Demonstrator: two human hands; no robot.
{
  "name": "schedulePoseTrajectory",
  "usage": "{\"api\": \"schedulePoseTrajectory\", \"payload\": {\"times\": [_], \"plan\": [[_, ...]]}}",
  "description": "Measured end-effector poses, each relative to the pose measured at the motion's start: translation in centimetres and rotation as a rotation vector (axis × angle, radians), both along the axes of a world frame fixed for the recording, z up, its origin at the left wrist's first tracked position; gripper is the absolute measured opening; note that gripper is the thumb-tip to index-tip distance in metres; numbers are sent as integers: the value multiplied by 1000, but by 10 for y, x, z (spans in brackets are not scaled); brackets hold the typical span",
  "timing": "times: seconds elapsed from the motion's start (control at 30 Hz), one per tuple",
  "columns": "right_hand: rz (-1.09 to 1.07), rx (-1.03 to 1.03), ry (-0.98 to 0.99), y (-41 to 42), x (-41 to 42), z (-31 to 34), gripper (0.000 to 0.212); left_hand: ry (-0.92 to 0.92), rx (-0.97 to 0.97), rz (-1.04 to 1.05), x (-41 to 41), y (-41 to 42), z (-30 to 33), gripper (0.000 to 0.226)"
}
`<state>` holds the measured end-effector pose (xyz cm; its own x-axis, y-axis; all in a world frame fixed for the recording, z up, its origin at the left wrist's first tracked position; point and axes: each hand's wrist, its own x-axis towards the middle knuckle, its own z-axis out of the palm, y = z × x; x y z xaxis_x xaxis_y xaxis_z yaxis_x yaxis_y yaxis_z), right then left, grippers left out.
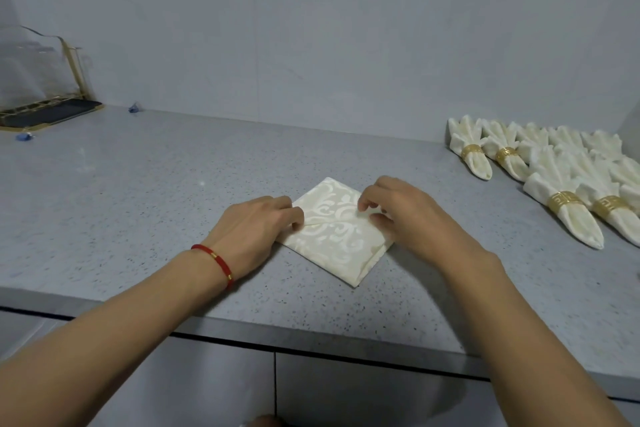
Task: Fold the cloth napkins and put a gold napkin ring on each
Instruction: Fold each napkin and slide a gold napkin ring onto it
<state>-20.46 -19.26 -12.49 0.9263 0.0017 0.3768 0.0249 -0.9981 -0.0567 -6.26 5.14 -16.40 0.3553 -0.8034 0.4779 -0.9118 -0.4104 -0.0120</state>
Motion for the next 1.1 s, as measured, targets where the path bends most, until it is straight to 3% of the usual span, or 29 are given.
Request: {"api": "schedulePoseTrajectory", "payload": {"times": [0.23,0.47,0.53,0.77,0.9,1.0,1.1], "plan": [[18,-96,78,12,-37,-17,14,69,-1,-116,7,0,2,25],[-48,-291,231,45,-62,-3,75,108,10,-149,11,9,8,19],[-70,-324,223,48,-60,-4,81,139,79,-156,9,12,14,23],[-128,-174,-13,46,-49,-11,60,203,85,-153,6,15,19,15],[-114,-120,-24,51,-48,-11,45,233,51,-111,8,9,16,16],[-154,-199,-62,48,-43,-13,33,260,75,-82,8,5,20,15],[-262,-65,-71,39,-32,-15,26,307,30,-55,8,4,21,5]]}}
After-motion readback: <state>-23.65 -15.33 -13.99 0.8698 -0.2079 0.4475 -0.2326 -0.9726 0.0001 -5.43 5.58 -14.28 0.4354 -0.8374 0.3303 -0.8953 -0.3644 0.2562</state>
